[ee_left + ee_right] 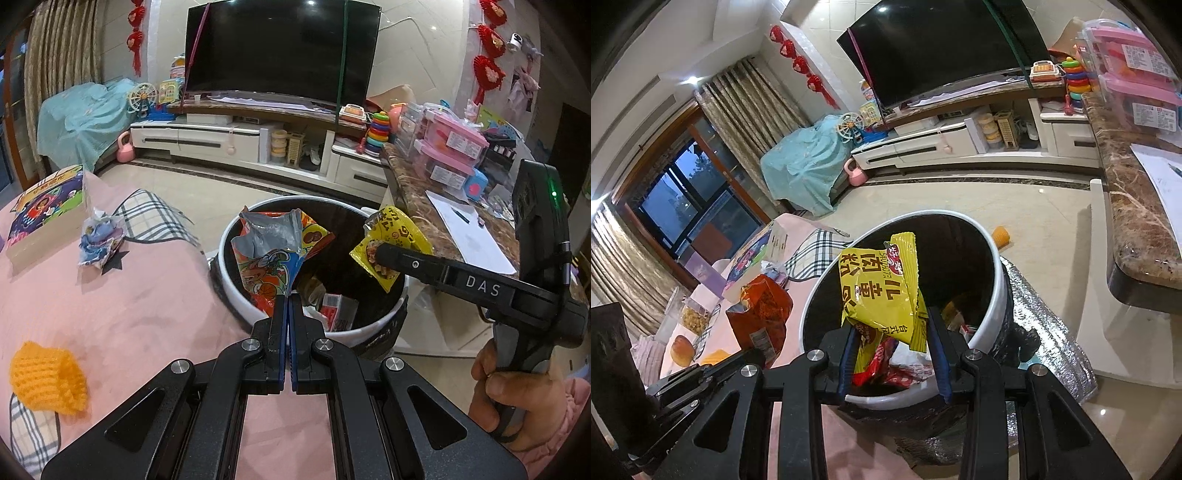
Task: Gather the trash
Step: 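Carry the Ovaltine packet and yellow chip bag over the bin and open both tools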
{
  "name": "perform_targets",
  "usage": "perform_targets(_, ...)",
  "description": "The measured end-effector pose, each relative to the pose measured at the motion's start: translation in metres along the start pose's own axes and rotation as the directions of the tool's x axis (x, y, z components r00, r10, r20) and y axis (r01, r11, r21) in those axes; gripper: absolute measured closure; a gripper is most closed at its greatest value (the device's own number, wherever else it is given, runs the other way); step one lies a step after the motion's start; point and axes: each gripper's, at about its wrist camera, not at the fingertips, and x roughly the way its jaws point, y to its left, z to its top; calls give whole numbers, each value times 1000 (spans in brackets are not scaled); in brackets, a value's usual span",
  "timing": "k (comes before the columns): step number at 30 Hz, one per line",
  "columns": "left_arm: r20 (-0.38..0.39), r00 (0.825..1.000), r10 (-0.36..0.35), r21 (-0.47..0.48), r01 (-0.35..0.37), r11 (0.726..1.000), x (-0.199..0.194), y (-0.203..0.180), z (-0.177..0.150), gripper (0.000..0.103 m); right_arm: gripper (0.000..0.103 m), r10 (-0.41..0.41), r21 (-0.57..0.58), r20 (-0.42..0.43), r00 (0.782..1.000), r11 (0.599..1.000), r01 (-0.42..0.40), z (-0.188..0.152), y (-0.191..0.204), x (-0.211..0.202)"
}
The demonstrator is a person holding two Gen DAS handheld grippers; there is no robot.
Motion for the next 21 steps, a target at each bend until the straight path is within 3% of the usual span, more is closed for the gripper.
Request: perform_targets(21,-37,999,-12,-14,11,1000,25,-7,11,102,63,-34,-21,-53,998,999,32,12,-3,20)
